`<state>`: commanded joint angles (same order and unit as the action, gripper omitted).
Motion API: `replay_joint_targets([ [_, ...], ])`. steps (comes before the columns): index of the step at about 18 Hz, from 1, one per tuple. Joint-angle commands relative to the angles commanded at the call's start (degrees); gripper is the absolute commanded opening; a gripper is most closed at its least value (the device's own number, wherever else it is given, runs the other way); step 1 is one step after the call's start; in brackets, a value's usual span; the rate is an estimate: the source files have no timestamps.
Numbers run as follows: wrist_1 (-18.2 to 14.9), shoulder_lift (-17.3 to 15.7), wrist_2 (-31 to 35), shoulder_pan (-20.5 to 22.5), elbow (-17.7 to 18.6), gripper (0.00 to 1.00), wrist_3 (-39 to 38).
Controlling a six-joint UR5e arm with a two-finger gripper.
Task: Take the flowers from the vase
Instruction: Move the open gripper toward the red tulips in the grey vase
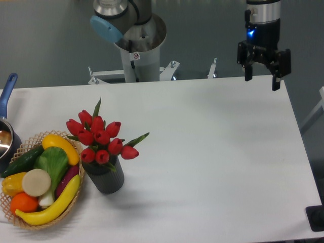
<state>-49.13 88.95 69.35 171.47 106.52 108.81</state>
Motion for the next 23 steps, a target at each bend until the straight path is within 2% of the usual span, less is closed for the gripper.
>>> replay_joint_targets([
  [9, -0.09, -0.62, -0.53, -0.17, 1.85, 1.00, -1.48],
  [13, -0.09, -0.35, -0.62, -2.36, 2.64, 1.00, -12.64],
  [17, -0.09, 0.17, -1.05, -3.86, 2.73, 1.00, -14.93],
  [23, 0.09, 2.37, -8.87, -7.99, 2.56, 1.00, -24.69],
])
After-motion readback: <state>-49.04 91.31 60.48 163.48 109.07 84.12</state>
